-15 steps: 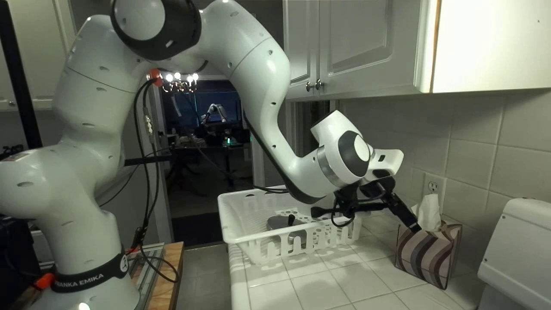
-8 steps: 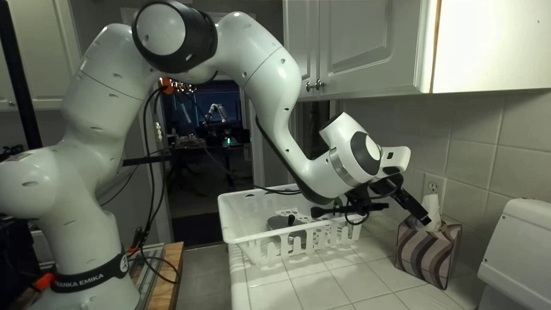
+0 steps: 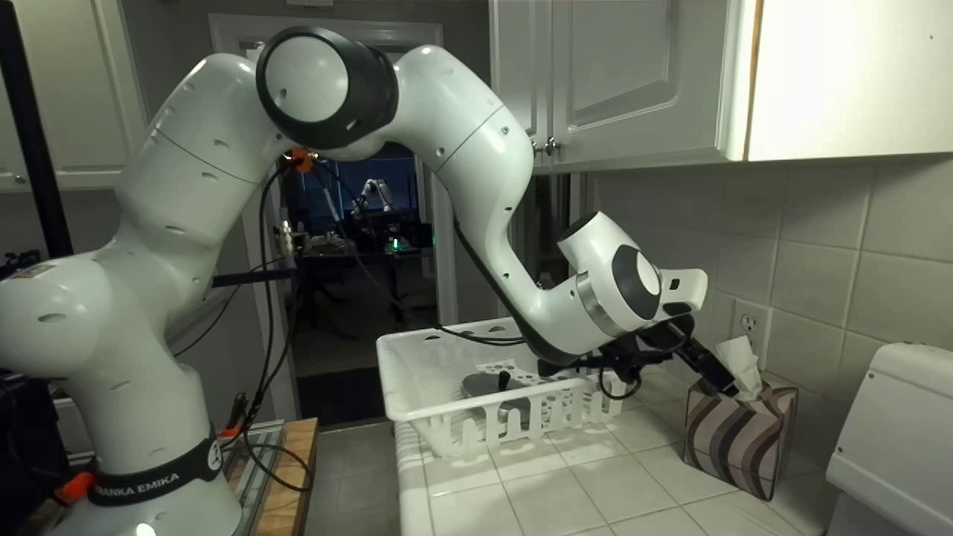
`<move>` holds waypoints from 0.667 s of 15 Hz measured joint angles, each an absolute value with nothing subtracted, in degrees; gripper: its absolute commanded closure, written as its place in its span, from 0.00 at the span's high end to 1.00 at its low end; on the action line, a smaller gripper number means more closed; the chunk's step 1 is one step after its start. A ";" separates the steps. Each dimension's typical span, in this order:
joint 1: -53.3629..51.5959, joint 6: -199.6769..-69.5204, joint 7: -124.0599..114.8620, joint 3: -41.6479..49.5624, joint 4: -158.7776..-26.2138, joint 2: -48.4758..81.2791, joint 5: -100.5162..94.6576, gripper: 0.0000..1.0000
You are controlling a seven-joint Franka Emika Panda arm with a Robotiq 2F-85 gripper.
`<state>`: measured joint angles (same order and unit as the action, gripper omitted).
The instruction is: Move the box forward then remove the tissue from the box
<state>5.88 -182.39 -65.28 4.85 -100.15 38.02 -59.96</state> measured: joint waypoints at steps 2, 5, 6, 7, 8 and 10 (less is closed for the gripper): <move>6.97 -180.97 -63.93 3.30 -100.16 38.24 -59.81 1.00; 9.40 -177.68 -61.26 0.21 -100.17 38.11 -59.53 1.00; 10.21 -176.60 -60.30 -0.85 -100.17 37.97 -59.31 1.00; 10.96 -175.30 -59.45 -1.83 -100.18 37.72 -59.08 1.00; 11.54 -173.92 -58.75 -2.59 -100.20 37.37 -58.87 1.00; 12.30 -171.12 -58.01 -3.43 -100.25 36.45 -58.75 1.00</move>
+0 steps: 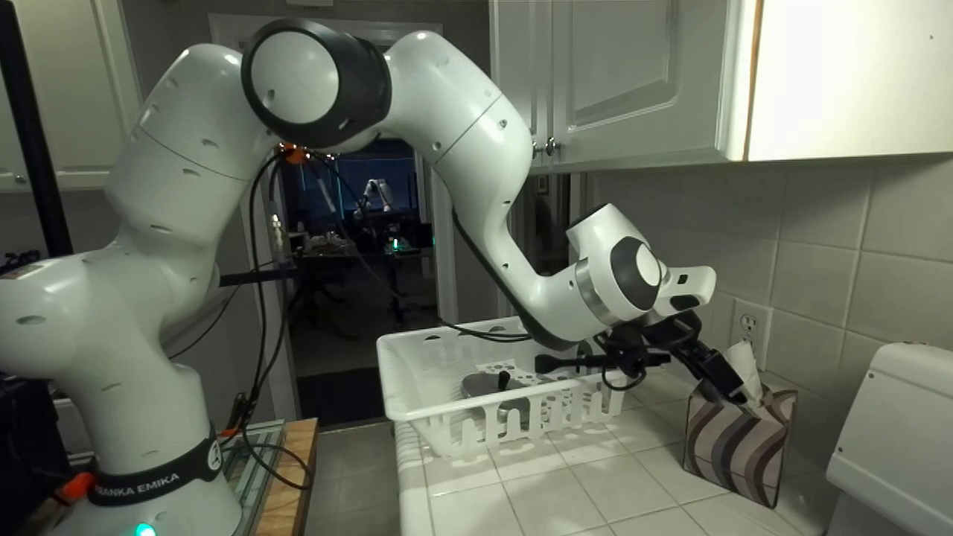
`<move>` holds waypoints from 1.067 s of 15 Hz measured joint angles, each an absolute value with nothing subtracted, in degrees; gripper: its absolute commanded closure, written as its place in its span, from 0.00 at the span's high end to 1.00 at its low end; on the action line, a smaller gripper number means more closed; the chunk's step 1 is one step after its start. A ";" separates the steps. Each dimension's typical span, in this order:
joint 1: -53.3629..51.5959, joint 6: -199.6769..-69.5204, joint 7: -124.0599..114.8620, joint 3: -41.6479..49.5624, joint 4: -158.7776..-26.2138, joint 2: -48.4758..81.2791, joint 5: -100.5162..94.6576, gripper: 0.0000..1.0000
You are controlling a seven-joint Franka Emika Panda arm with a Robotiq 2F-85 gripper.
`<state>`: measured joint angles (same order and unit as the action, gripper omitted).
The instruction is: Move the box forward then remove the tissue from the box
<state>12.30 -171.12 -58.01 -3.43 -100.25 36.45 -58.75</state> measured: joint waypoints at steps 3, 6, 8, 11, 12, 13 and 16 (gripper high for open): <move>12.83 -166.84 -57.70 -3.89 -100.32 34.81 -58.68 1.00; 13.11 -163.17 -57.14 -4.37 -100.47 33.81 -58.56 1.00; 13.63 -162.20 -56.03 -5.22 -100.68 33.82 -57.41 1.00; 14.58 -162.24 -55.57 -6.41 -100.99 33.86 -55.53 1.00; 15.16 -162.93 -55.51 -6.97 -100.99 33.94 -54.62 1.00; 15.82 -164.17 -55.50 -7.52 -100.99 34.02 -53.99 1.00; 17.34 -167.71 -55.50 -8.55 -100.99 34.29 -53.00 1.00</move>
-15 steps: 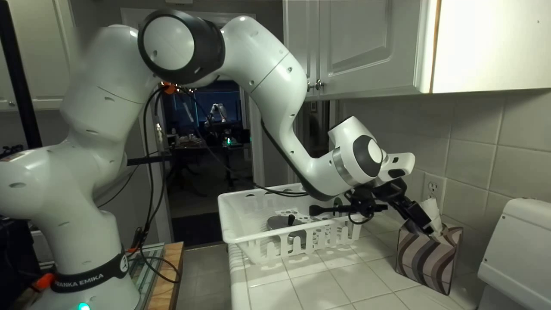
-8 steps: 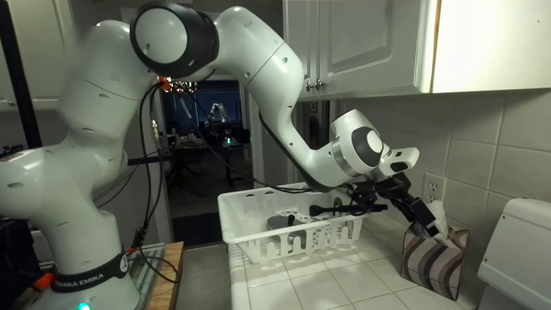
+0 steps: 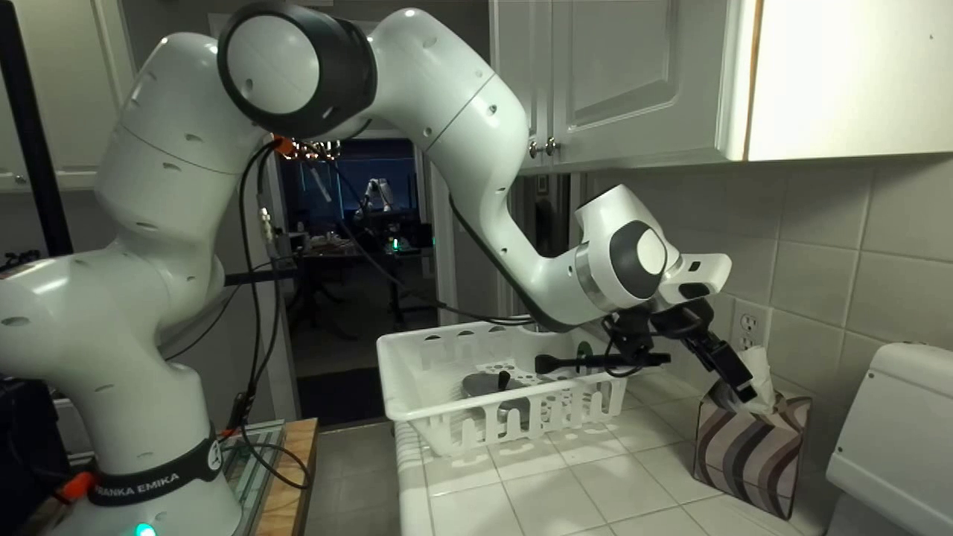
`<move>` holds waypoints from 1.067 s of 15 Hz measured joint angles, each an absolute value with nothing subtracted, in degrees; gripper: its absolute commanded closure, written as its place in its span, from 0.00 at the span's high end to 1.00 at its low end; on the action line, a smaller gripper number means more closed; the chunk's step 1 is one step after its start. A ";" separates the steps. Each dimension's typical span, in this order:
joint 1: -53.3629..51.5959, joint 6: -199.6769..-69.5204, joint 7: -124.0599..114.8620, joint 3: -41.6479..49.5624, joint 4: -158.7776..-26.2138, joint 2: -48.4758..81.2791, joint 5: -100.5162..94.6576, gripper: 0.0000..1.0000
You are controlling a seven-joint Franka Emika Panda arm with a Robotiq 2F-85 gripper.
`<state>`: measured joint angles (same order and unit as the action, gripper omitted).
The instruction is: Move the box forward then remove the tissue from the box
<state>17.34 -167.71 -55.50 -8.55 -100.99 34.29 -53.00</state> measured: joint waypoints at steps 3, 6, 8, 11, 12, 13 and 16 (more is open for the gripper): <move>17.93 -167.81 -55.25 -9.13 -100.98 34.91 -52.94 1.00; 17.85 -163.59 -53.64 -9.57 -100.90 35.75 -52.94 1.00; 17.85 -160.64 -52.39 -9.94 -100.77 35.53 -52.93 1.00; 13.18 -159.50 -44.74 -4.84 -100.81 34.94 -43.82 1.00; 11.67 -158.55 -41.30 -3.36 -100.86 34.79 -40.62 1.00; 10.24 -157.21 -38.04 -1.90 -100.87 34.60 -37.86 1.00; 6.03 -153.01 -30.37 2.61 -100.90 33.95 -31.55 1.00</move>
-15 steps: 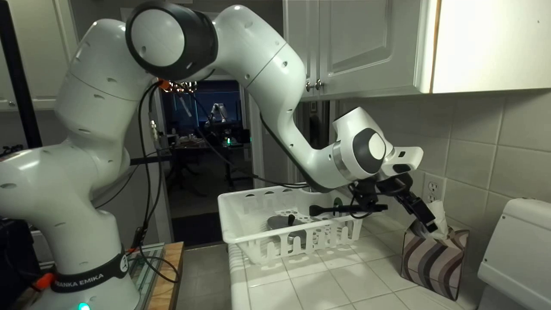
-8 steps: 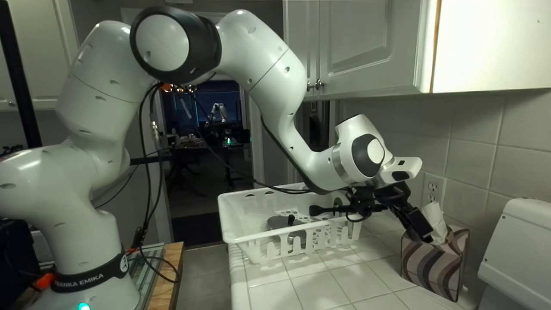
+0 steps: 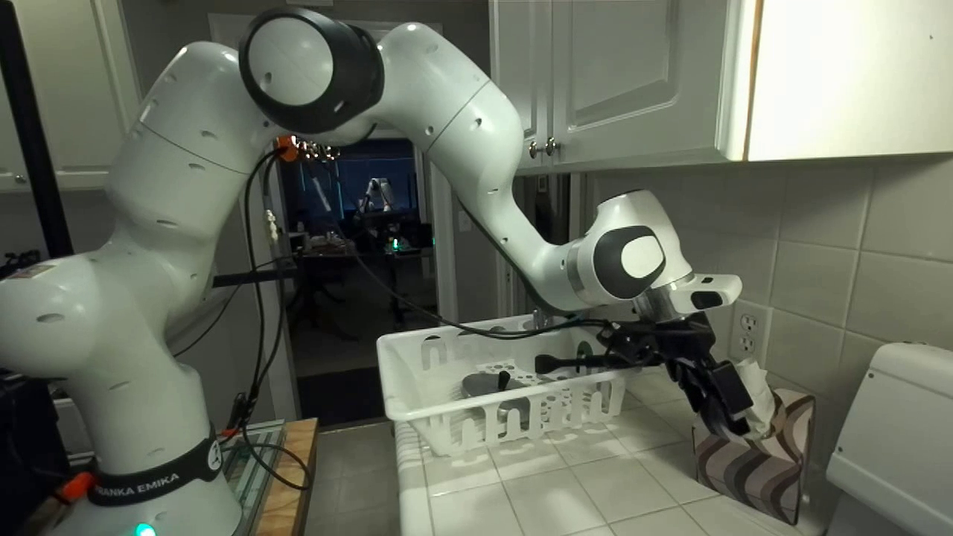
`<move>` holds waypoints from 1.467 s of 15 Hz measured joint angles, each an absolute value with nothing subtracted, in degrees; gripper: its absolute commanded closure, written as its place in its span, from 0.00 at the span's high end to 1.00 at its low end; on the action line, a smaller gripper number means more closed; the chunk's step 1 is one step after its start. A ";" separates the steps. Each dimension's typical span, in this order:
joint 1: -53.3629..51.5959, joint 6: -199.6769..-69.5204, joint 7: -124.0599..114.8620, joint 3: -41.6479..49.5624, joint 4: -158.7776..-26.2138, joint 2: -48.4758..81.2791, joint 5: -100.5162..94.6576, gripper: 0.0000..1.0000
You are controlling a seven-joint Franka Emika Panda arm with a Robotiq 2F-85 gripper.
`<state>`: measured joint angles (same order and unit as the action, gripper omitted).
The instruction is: Move the box forward then remove the tissue from the box
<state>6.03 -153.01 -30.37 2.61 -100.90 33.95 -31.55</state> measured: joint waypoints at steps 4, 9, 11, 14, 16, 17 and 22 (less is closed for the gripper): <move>2.24 -152.65 -25.07 6.69 -100.91 33.81 -25.92 1.00; -0.23 -157.60 -19.91 9.02 -101.89 33.81 -24.61 1.00; -0.62 -158.73 -14.50 9.55 -102.97 33.80 -24.74 1.00; -0.20 -159.17 -4.91 9.61 -104.49 33.49 -24.73 1.00; 0.99 -159.18 0.62 8.68 -105.36 32.84 -24.36 1.00; 1.81 -159.14 2.86 7.83 -105.86 32.28 -23.69 1.00; 3.29 -150.17 5.82 4.12 -107.05 28.34 -16.83 1.00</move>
